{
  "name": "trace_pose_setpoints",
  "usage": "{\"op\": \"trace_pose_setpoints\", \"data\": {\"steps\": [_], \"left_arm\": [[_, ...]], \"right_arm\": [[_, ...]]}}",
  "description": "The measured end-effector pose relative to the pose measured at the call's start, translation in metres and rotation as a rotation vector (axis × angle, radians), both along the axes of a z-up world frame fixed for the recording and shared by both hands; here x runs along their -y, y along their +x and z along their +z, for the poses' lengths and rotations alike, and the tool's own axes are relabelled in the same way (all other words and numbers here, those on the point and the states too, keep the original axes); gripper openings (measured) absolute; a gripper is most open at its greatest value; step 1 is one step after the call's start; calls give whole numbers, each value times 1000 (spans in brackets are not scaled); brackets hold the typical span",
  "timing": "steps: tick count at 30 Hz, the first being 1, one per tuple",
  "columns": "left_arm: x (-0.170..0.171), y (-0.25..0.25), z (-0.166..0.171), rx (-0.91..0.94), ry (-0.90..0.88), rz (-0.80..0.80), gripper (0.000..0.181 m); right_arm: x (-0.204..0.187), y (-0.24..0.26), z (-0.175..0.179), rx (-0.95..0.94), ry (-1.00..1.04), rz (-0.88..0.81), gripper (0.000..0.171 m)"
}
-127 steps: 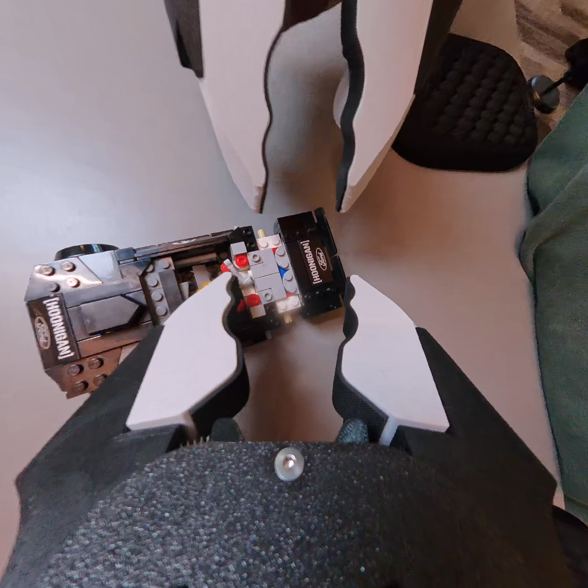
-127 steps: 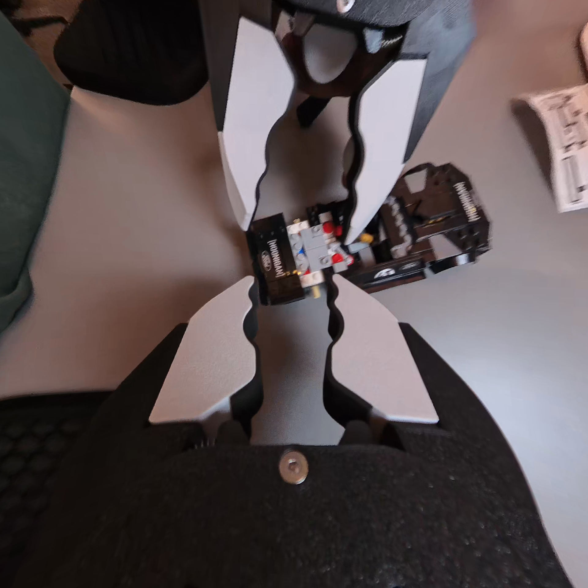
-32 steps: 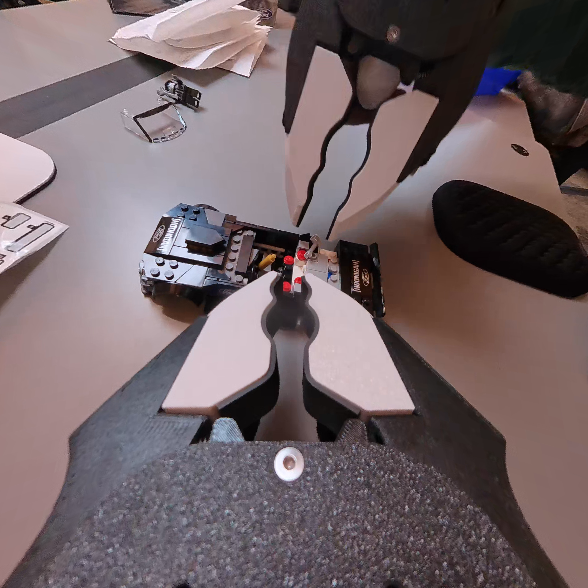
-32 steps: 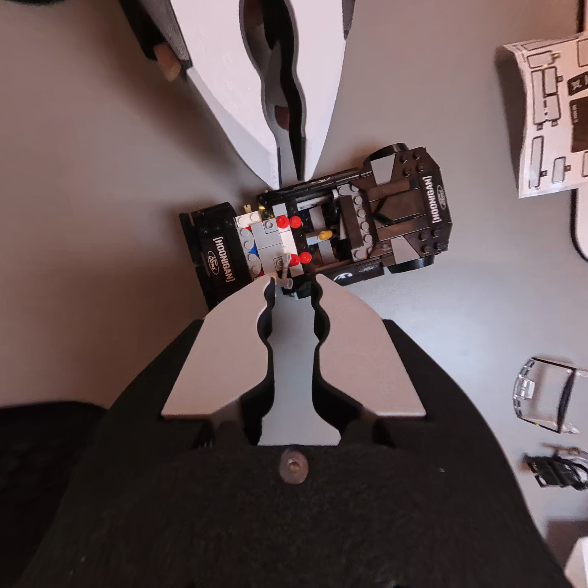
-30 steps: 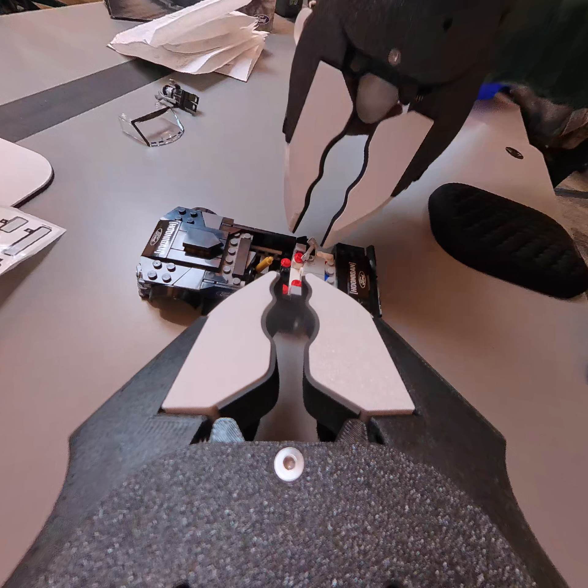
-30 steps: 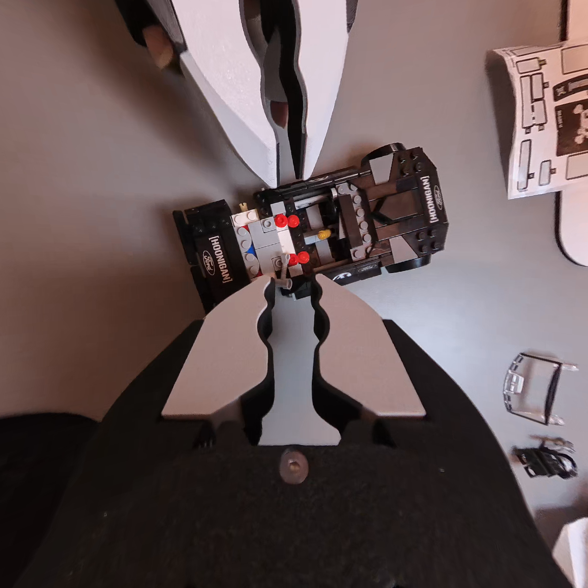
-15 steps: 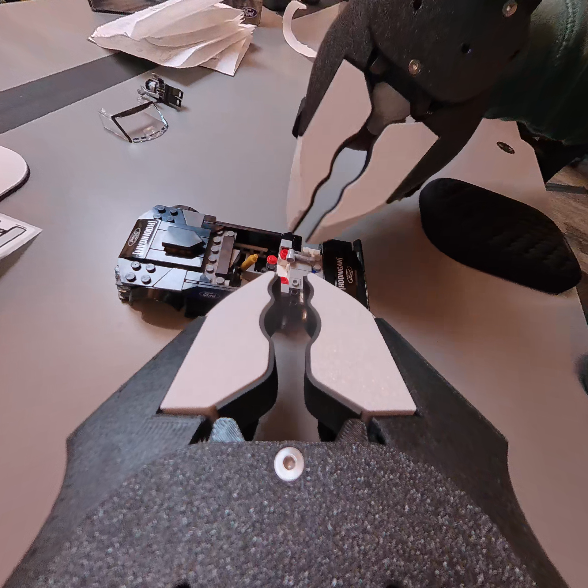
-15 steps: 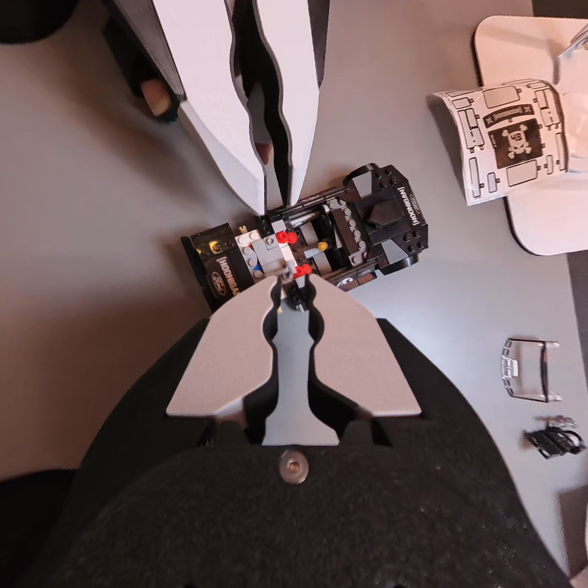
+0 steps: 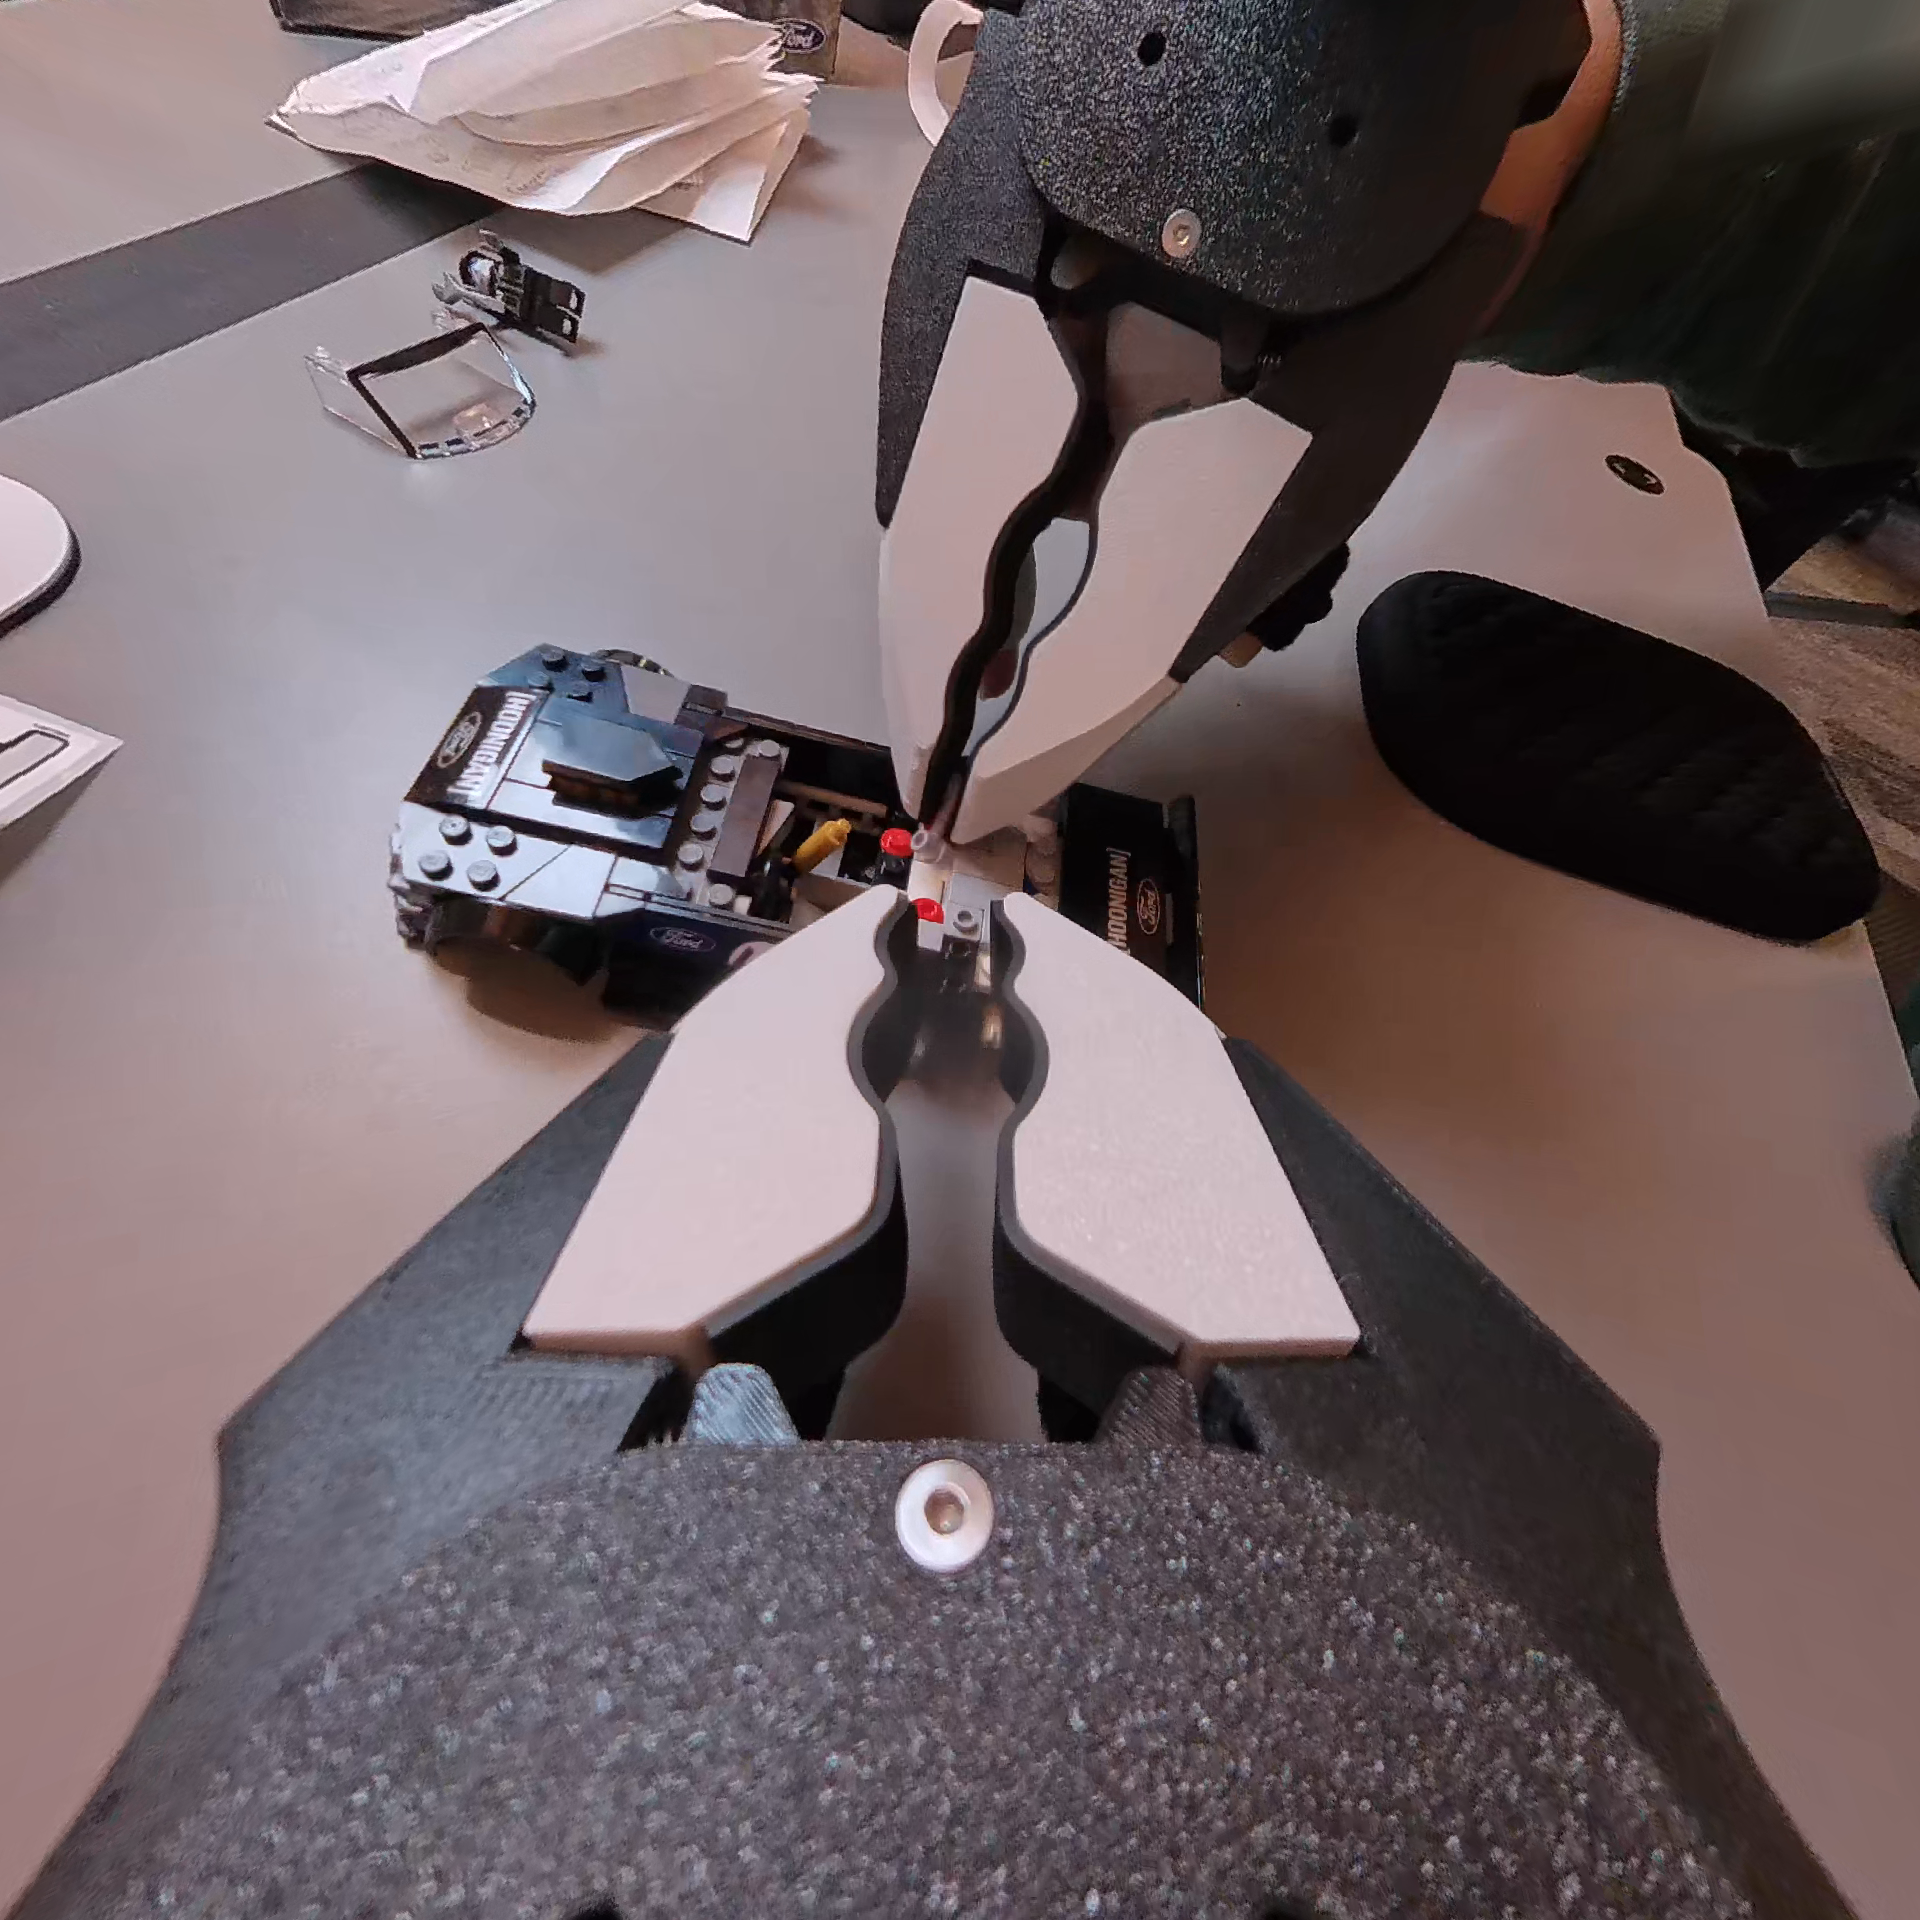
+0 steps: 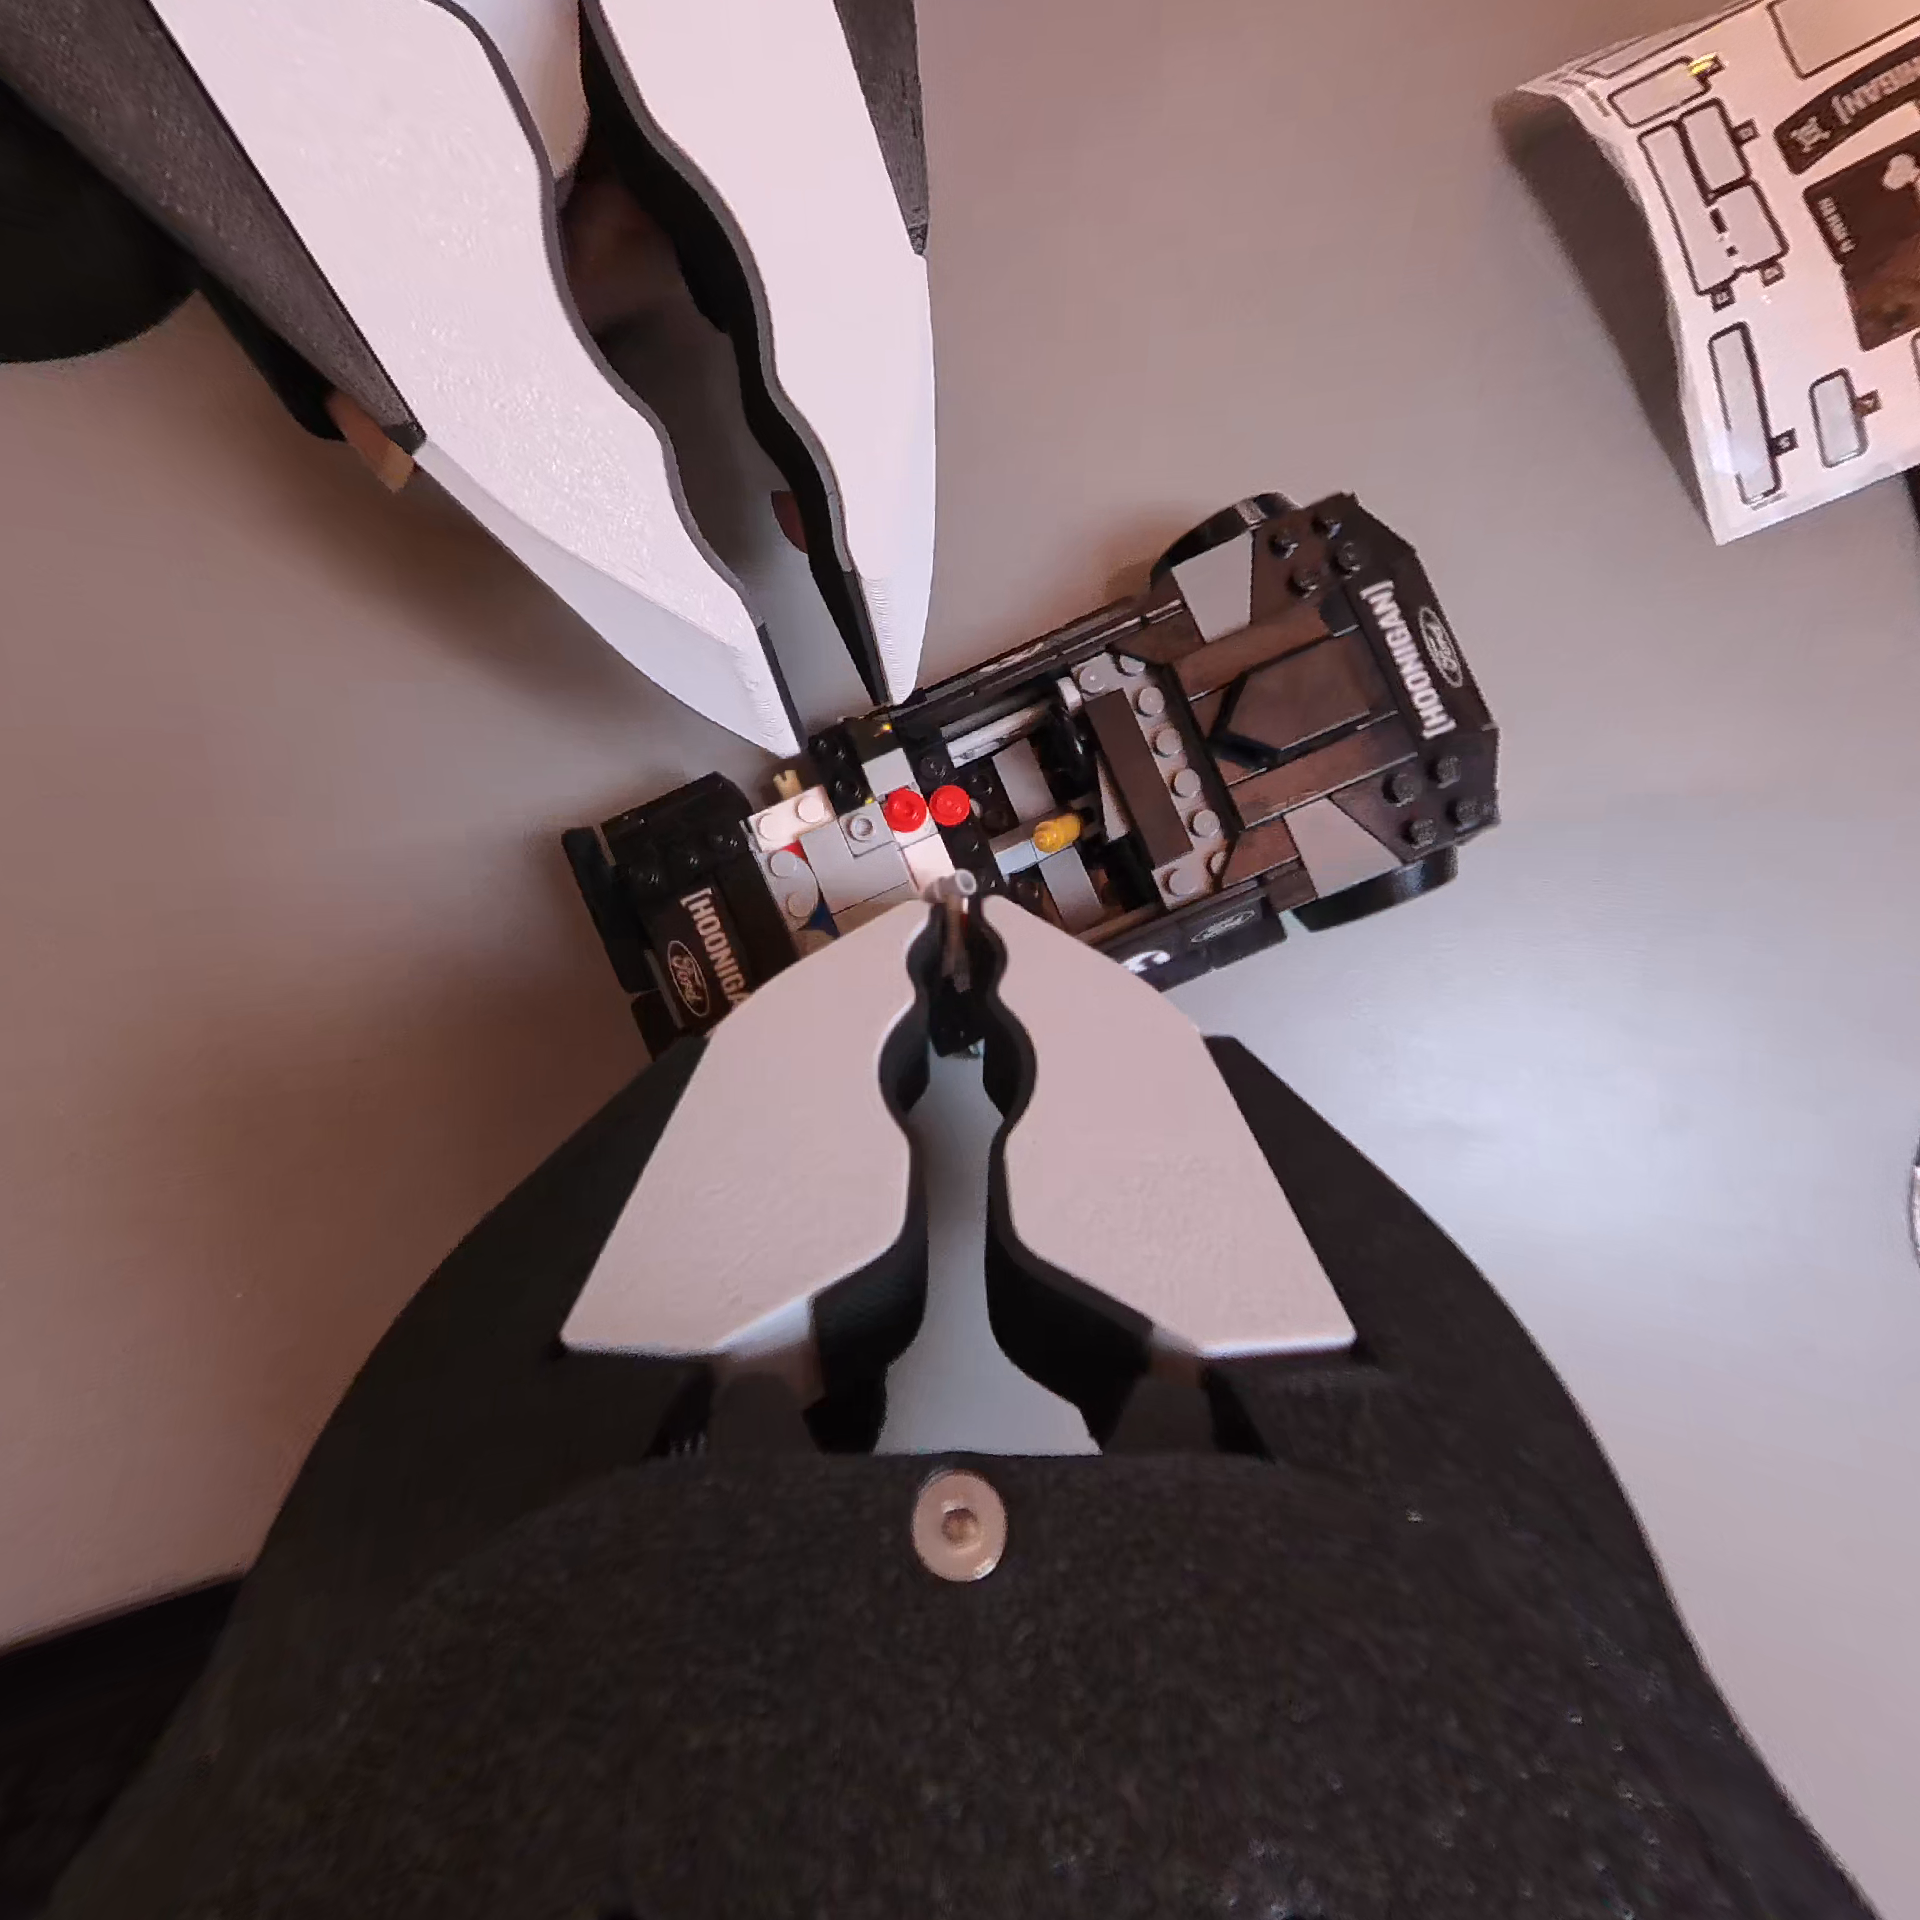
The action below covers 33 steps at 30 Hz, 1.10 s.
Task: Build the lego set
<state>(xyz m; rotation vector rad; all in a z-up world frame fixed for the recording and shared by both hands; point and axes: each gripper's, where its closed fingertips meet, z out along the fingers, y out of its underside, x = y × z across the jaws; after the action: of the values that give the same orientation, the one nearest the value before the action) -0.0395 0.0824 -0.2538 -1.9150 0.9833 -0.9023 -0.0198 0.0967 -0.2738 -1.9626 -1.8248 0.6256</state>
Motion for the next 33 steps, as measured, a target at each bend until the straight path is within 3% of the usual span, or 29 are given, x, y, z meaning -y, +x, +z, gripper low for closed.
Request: {"op": "trace_pose_setpoints", "data": {"steps": [7, 15, 22, 33], "left_arm": [[2, 2, -3, -6, -3, -10, 13], [8, 8, 12, 99, -4, -55, 21], [34, 17, 38, 284, -54, -221, 14], [37, 13, 52, 408, -168, -242, 7]], "right_arm": [[4, -2, 4, -40, 52, 15, 3], [28, -15, 36, -167, 82, 65, 3], [45, -13, 57, -290, -12, 137, 3], [50, -15, 70, -364, -26, 147, 3]]}}
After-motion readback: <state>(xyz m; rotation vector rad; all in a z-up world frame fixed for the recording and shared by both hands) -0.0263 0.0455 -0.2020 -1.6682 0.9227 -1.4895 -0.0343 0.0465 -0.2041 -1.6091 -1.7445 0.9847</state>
